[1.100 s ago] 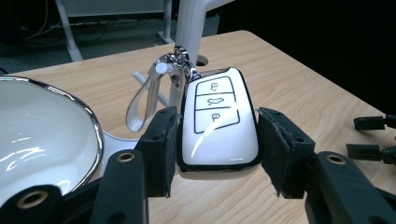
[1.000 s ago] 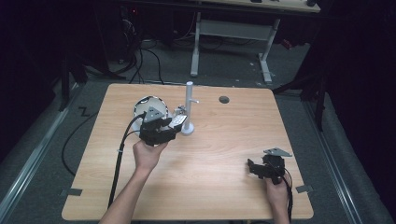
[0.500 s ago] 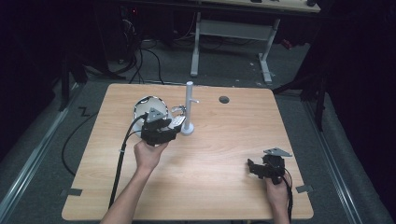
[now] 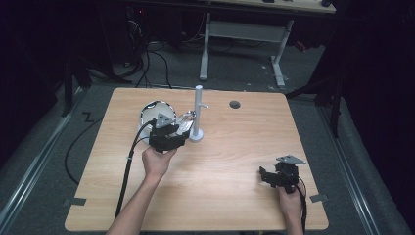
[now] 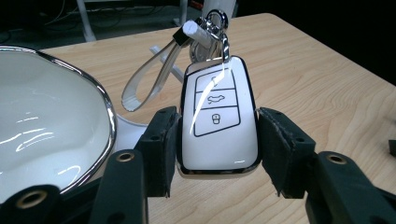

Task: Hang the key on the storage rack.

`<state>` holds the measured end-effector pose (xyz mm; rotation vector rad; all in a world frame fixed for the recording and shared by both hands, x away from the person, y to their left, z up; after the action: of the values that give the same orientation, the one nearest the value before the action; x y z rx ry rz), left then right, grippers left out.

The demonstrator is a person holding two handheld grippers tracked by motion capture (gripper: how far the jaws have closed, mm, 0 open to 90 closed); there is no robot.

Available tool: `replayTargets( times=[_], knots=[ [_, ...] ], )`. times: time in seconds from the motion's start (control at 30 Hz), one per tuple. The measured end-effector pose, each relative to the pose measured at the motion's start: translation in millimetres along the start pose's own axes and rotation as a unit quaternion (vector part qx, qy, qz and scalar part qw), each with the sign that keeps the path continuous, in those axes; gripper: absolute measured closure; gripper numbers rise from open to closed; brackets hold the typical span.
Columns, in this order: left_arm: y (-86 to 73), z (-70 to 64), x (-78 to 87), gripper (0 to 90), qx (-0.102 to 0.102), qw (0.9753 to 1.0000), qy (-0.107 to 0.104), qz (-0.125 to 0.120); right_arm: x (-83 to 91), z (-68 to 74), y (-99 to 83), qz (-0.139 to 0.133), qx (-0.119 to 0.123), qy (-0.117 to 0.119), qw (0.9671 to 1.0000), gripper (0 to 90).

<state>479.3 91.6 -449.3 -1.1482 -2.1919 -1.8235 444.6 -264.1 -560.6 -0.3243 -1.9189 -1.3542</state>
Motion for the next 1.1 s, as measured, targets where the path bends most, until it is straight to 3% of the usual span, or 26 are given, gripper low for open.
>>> replayTargets(
  times=[0.53,1.1],
  knots=[
    [-5.2,8.6,-13.7,49.3,0.012,0.9997,0.011,0.016,0.0,-0.1,0.0,0.000,0.000,0.000,1.0000,14.0],
    [-9.3,11.3,-22.8,48.7,0.011,0.9995,0.018,0.024,0.0,0.0,0.0,0.000,0.000,0.000,1.0000,14.0]
  ],
)
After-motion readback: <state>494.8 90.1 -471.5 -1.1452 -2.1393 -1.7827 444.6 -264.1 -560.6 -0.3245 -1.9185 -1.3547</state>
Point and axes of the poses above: each handheld gripper's, and its own axes: x roughly backward along the jaws, y roughly out of its top, z roughly to its left, the point moved 8 cm from there along -x, roughly forward along the jaws, and after that the axes turned 11 degrees about x, right-handed, at the moved point
